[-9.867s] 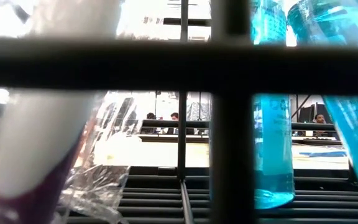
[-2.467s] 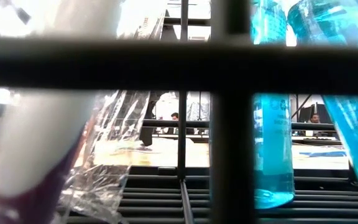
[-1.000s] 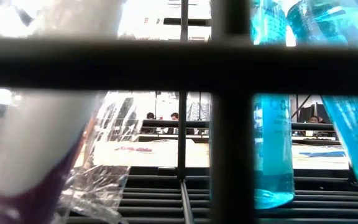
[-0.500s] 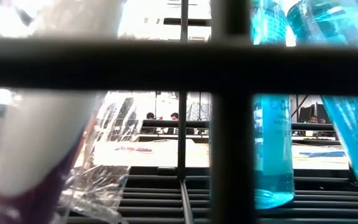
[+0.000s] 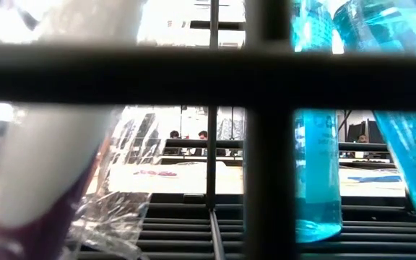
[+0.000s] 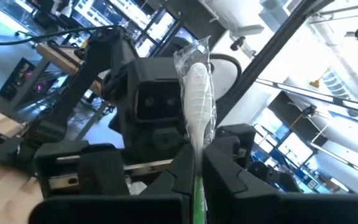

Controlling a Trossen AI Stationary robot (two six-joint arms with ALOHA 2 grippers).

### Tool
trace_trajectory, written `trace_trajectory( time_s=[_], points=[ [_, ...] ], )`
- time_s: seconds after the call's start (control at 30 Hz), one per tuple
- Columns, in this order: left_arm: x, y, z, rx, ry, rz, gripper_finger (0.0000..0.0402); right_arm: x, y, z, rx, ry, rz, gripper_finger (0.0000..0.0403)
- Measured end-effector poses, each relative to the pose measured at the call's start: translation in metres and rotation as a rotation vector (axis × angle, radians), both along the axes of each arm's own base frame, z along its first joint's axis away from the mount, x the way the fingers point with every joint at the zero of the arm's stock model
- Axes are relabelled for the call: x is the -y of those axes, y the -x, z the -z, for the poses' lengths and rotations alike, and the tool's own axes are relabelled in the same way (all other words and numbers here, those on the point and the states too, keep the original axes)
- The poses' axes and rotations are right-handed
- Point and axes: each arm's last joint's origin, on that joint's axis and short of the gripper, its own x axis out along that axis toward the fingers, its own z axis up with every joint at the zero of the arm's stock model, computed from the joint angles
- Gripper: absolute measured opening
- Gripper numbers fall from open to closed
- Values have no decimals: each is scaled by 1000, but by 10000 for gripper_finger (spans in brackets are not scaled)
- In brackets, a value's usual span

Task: Pick & Place toothbrushing station
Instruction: Put the green toothbrush into the black mesh organizer

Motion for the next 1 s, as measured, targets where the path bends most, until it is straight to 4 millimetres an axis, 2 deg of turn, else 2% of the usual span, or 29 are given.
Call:
trace_trajectory(
  time_s=[0.67,1.0],
  points=[
    [-1,0,-1,15,-12,-8,6,4,-2,-3,36,-48,-15,278],
    [2,1,-2,22,-16,26,6,3,-2,-3,25,-61,-21,226]
  ],
)
